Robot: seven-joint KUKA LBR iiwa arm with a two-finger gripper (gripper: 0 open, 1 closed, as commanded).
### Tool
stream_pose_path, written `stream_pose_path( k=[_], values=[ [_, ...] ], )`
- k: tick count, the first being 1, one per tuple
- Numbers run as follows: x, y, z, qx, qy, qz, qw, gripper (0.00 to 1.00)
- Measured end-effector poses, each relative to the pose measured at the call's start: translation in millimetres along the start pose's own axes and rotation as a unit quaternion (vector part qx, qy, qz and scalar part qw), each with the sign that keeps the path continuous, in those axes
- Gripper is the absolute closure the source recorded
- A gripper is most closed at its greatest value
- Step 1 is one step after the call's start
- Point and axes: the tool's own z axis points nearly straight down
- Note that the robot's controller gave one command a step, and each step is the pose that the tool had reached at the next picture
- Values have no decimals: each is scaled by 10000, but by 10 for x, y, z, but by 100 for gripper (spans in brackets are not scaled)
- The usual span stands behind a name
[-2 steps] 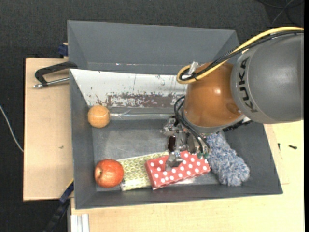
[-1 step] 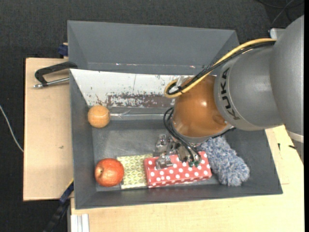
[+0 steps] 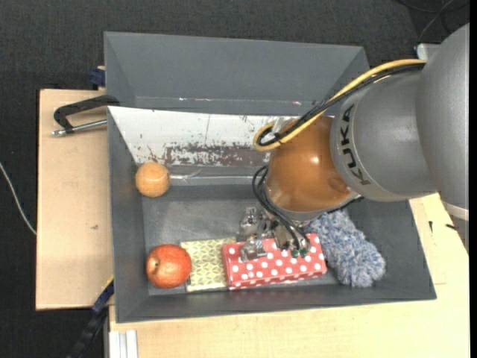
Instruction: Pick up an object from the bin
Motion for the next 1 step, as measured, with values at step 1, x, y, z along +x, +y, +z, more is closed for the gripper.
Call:
stream_pose_path(
  k=[1],
  values=[
    [227, -1214, -1421, 29, -67, -1522, 9883, 100]
  ],
)
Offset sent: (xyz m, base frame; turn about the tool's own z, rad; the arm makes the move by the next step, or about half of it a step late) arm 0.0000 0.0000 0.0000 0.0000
